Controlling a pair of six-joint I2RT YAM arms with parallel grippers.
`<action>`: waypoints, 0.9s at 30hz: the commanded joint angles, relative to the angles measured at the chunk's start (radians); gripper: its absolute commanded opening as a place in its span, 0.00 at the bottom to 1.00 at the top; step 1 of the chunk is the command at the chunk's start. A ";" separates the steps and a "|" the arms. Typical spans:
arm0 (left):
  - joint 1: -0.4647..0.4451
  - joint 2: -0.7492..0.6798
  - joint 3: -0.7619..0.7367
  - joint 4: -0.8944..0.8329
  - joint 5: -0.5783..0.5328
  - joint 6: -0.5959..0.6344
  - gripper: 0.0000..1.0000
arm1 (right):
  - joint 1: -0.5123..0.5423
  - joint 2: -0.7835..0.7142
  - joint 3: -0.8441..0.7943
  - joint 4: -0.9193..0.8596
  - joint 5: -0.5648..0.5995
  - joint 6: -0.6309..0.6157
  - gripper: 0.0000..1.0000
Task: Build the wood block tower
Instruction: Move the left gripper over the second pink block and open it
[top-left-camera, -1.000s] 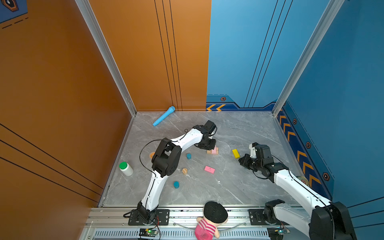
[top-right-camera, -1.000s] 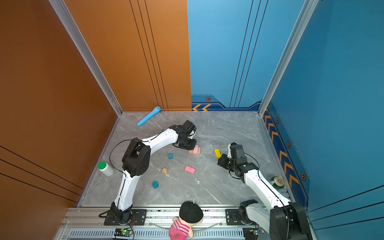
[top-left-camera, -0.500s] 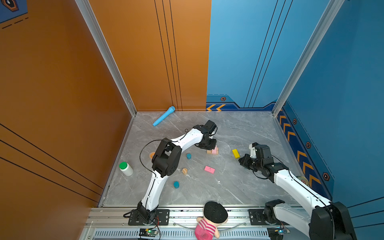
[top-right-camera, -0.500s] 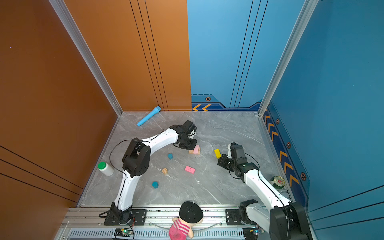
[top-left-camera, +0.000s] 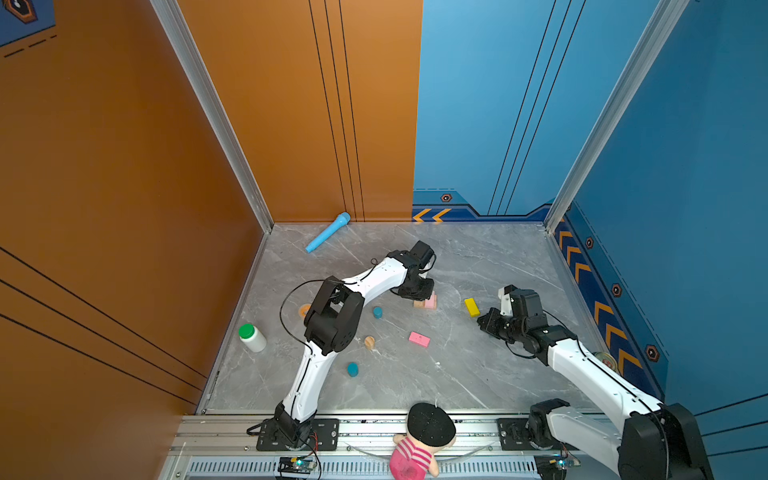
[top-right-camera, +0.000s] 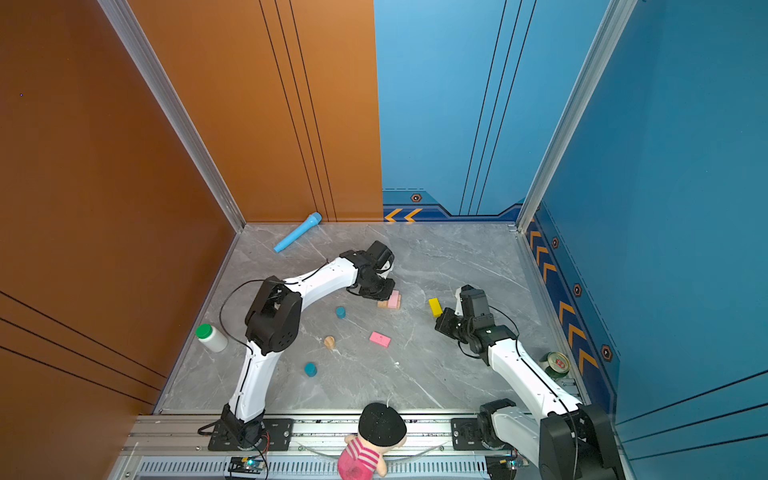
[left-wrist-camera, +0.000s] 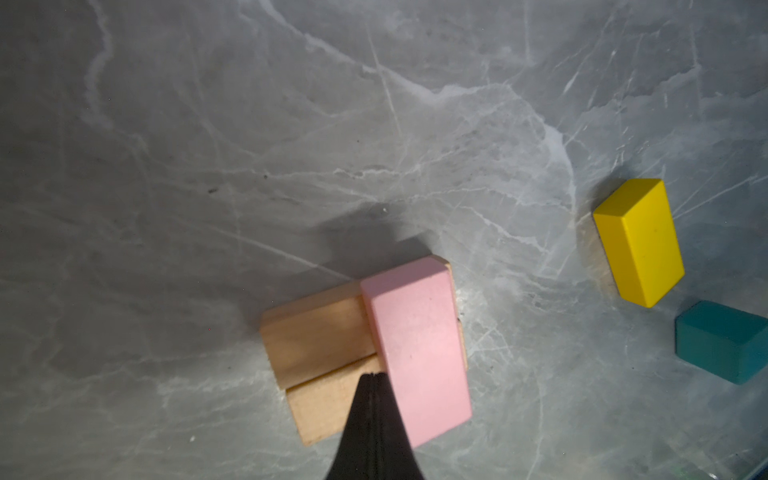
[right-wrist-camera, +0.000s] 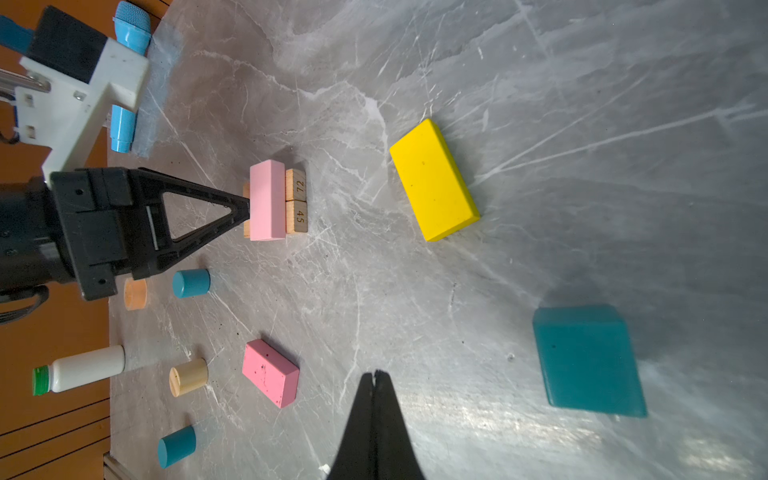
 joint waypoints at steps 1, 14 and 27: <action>-0.007 -0.023 -0.011 -0.027 0.013 -0.009 0.00 | -0.005 0.010 -0.013 0.013 -0.014 -0.007 0.00; -0.013 -0.144 -0.069 -0.042 -0.057 -0.029 0.00 | -0.005 -0.006 -0.015 0.009 -0.020 -0.005 0.00; -0.180 -0.393 -0.312 -0.039 -0.244 -0.303 0.03 | -0.006 -0.088 -0.050 0.001 -0.033 -0.008 0.00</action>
